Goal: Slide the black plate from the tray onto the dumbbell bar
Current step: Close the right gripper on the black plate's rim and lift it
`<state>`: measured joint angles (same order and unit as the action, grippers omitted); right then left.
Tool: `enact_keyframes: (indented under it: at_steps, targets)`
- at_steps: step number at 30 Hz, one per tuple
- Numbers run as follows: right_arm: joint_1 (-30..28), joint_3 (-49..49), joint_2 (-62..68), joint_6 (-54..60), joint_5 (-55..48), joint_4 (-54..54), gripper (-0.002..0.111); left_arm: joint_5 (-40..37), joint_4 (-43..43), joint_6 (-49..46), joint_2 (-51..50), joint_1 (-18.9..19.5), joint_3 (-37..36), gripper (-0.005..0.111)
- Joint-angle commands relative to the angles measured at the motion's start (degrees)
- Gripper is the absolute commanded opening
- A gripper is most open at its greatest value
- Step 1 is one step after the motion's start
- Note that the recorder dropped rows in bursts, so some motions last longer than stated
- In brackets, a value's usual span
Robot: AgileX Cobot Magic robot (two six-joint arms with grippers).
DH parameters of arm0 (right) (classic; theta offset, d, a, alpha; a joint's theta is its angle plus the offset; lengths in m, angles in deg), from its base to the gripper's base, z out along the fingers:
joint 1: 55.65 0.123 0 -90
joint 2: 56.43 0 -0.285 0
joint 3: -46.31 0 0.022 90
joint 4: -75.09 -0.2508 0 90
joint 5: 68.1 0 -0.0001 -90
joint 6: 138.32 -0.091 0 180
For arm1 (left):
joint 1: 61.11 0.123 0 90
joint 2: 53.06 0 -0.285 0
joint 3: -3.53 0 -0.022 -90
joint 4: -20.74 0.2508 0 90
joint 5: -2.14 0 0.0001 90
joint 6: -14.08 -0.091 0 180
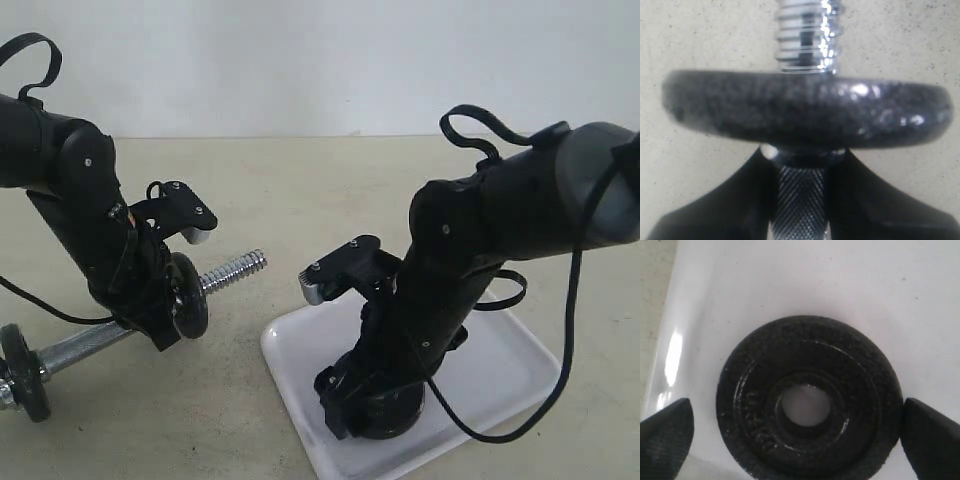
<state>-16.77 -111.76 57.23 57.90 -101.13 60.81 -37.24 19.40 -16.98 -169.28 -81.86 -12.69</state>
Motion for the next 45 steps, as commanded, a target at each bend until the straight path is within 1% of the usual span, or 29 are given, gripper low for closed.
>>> enact_keyframes:
  at_steps: [1,7,17,22,27,35,38,40,45]
  targets:
    - [0.08,-0.27,1.74,-0.88,0.60,0.65,0.101,-1.06,0.38,-0.07,-0.92,-0.46,-0.66,0.004]
    - [0.08,-0.27,3.42,-2.34,2.68,1.54,0.101,-0.71,0.40,-0.07,-0.92,-0.46,-0.66,0.004]
    - [0.08,-0.27,3.53,-3.68,-0.11,1.80,0.101,-0.50,0.28,0.17,-0.92,-0.46,-0.66,0.004]
    - [0.08,-0.27,3.53,-6.69,-0.37,5.09,0.101,-0.50,0.28,0.17,-0.92,-0.46,-0.66,0.004]
    - [0.08,-1.39,3.40,-6.28,-2.63,4.78,0.101,-0.50,0.28,0.17,-0.92,-0.46,-0.66,0.004]
    - [1.90,-1.40,3.40,-6.95,-3.15,4.64,0.101,-0.62,0.28,0.17,-0.92,-0.46,-0.66,0.004]
    - [1.89,-1.40,3.40,-9.11,-2.78,6.04,0.101,-0.74,0.28,0.17,-0.92,-0.46,-0.66,0.004]
    - [2.30,-1.40,3.40,-13.37,-1.92,9.20,0.101,-0.74,0.28,0.17,-0.92,-0.46,-0.66,0.004]
    - [2.30,-1.40,3.40,-14.92,-2.27,10.73,0.101,-0.74,0.28,0.17,-0.92,-0.46,-0.66,0.004]
